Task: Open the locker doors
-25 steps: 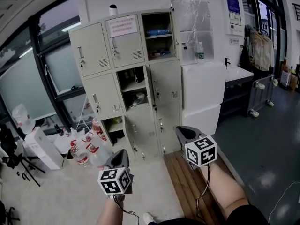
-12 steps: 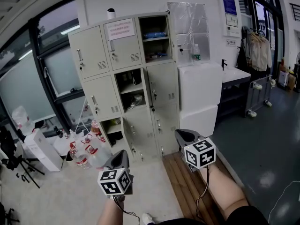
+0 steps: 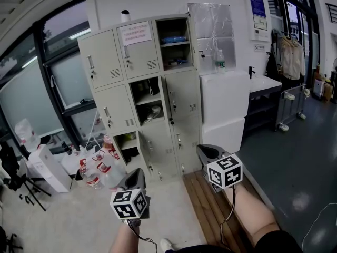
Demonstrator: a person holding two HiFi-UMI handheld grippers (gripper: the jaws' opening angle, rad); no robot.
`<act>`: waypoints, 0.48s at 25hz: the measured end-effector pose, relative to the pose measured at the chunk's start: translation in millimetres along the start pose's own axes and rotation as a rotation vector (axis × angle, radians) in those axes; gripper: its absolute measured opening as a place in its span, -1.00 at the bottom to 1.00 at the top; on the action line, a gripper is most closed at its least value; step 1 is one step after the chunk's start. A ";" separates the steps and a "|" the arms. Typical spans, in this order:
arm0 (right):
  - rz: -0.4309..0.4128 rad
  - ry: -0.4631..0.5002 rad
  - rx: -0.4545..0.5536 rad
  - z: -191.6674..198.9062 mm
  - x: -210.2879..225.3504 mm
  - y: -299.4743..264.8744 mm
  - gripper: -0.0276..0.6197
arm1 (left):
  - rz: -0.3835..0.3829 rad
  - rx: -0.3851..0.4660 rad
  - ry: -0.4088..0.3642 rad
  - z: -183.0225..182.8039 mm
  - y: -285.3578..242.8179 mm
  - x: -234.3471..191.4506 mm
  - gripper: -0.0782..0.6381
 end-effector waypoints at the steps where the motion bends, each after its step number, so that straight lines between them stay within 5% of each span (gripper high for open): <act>1: -0.001 -0.001 0.001 -0.6 -0.4 0.4 -0.91 | -0.001 0.000 -0.002 -0.6 0.8 0.1 -0.79; 12: -0.001 0.003 -0.002 -2.3 -1.9 3.9 -0.91 | -0.002 0.000 -0.010 -4.1 4.8 0.2 -0.79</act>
Point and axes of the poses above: the fingertips, and each gripper's own axes: y backward along the fingers, x to its right, z out of its underside, the point moved 6 cm from there along y, backward along the fingers, and after that the axes turned 11 degrees about -y, right-handed, at the moved point
